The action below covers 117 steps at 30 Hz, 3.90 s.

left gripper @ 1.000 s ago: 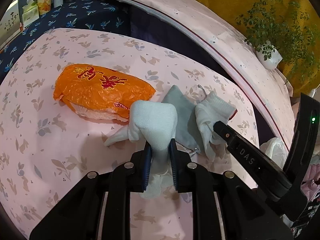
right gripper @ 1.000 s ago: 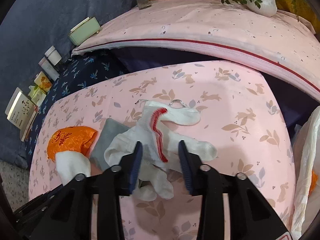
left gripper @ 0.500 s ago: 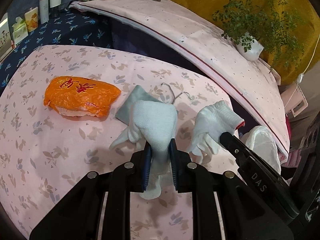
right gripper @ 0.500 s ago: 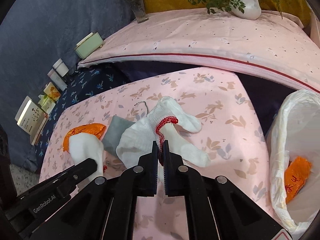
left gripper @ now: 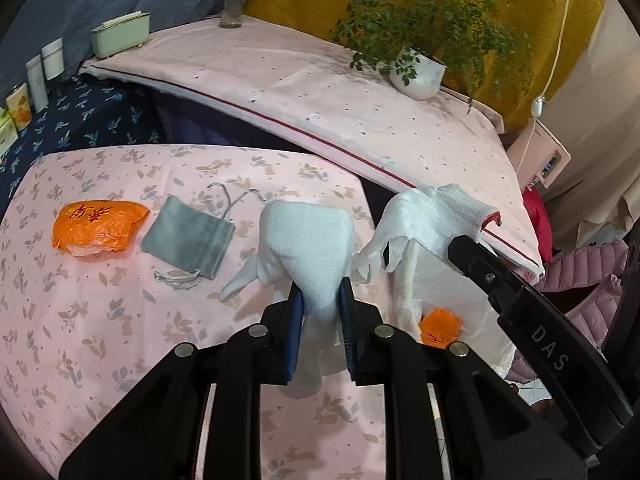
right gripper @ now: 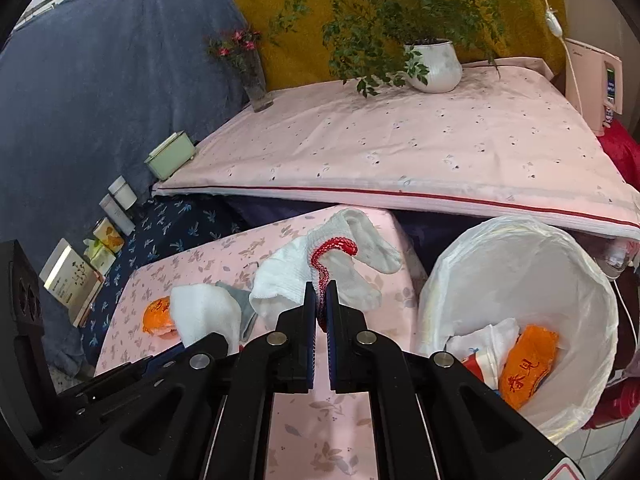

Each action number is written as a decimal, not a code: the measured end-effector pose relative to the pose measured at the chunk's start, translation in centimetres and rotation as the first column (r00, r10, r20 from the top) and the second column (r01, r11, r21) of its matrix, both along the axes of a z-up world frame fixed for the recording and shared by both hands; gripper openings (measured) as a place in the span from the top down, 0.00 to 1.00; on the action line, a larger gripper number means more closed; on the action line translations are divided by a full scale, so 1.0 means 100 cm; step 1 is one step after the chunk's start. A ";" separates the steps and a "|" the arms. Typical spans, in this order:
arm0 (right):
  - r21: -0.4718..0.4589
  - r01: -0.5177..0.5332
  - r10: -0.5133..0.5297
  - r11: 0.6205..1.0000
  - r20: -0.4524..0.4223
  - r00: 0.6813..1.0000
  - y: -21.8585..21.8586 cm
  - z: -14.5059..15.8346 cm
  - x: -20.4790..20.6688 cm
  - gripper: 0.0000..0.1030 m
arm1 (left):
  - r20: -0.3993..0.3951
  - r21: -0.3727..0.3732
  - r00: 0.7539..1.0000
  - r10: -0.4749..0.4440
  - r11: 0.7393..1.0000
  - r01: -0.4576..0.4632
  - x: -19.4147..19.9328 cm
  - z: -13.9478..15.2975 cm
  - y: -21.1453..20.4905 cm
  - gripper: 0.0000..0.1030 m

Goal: Collect trash
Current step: 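Carry both gloves over the bin and open both tools, then move both open tools to the orange bag and grey-green pouch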

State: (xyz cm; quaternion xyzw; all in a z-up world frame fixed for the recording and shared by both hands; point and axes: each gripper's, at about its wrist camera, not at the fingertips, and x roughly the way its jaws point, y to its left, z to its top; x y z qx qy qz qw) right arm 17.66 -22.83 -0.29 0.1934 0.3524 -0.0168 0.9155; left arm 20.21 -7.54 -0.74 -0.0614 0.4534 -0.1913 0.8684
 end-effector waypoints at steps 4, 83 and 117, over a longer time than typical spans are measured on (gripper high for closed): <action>0.009 0.047 -0.047 0.999 0.018 0.999 -0.025 0.007 -0.017 0.95 | 0.018 0.007 0.998 -0.055 0.998 0.055 -0.011 0.007 -0.028 0.83; -0.055 0.084 -0.086 0.995 -0.031 0.996 -0.021 -0.009 -0.045 0.58 | 0.005 0.045 1.000 -0.006 0.999 0.006 -0.007 -0.007 -0.018 0.50; -0.082 -0.175 0.157 0.981 -0.191 0.969 0.140 -0.073 0.060 0.52 | -0.034 0.109 0.919 0.393 0.915 -0.387 0.068 -0.061 0.205 0.14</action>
